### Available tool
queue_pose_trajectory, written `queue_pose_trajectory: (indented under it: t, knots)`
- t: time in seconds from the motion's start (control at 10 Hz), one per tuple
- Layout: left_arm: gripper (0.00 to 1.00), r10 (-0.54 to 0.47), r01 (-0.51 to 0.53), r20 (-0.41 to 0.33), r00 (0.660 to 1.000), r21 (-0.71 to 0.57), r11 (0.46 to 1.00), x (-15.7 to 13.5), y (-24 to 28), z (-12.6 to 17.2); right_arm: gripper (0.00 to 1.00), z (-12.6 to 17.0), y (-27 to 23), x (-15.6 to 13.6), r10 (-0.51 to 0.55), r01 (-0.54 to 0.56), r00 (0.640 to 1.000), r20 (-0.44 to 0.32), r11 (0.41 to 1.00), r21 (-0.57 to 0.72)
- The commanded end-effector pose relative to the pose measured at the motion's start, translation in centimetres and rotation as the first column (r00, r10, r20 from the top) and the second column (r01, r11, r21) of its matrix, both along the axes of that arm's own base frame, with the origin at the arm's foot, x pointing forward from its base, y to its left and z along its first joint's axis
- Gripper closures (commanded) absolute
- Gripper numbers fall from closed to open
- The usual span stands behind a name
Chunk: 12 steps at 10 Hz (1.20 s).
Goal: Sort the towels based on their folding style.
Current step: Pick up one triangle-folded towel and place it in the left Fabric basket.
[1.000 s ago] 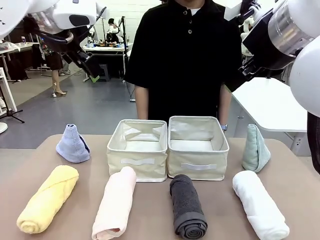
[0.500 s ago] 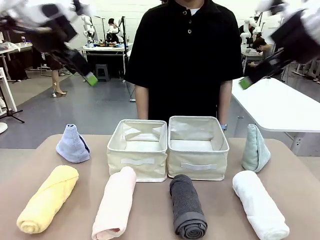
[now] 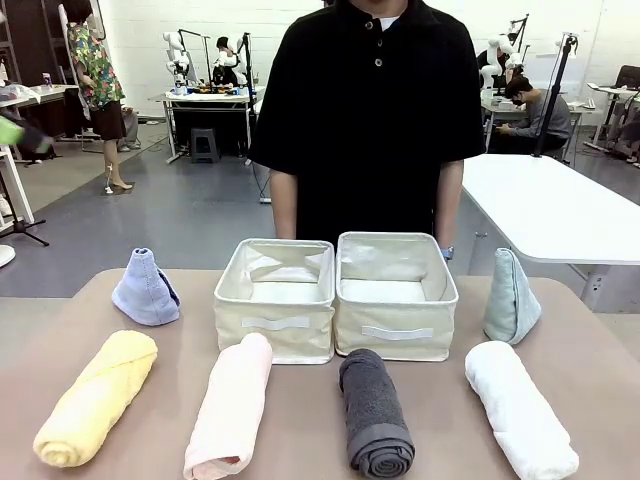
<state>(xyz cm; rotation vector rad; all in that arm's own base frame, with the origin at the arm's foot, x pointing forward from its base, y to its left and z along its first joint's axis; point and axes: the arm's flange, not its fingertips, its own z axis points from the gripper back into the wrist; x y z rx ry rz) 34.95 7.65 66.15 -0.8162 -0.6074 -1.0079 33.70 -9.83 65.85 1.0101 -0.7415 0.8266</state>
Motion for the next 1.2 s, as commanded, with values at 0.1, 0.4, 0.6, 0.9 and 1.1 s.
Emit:
queue_pose_trajectory:
  t: [0.1, 0.4, 0.6, 0.9, 1.1]
  knots:
    - [0.0, 0.125, -0.125, -0.012, 0.992, -0.038, 0.991, -1.3, 6.4, -0.3, 0.0, -0.3, -5.1, -3.3, -0.091, 0.093, 0.995, -0.027, 0.994, 0.056]
    - [0.0, 0.226, -0.228, 0.07, 0.972, 0.019, 0.974, -5.1, 7.7, 1.5, 0.0, -0.3, -6.6, -7.8, -0.235, 0.238, 0.971, 0.04, 0.967, -0.092]
    - [0.0, 0.28, -0.285, 0.096, 0.955, 0.042, 0.958, -6.8, 7.8, 2.1, 0.0, -0.2, -6.2, -9.2, -0.335, 0.347, 0.938, 0.091, 0.918, -0.192]
    - [0.0, 0.256, -0.261, 0.092, 0.962, 0.049, 0.964, -6.8, 8.4, 3.3, 0.0, 0.5, -4.2, -8.9, -0.279, 0.303, 0.951, 0.134, 0.925, -0.228]
    - [0.0, 0.256, -0.261, 0.092, 0.962, 0.049, 0.964, -6.8, 8.4, 3.3, 0.0, 1.2, -6.1, -9.6, -0.312, 0.326, 0.945, 0.098, 0.923, -0.204]
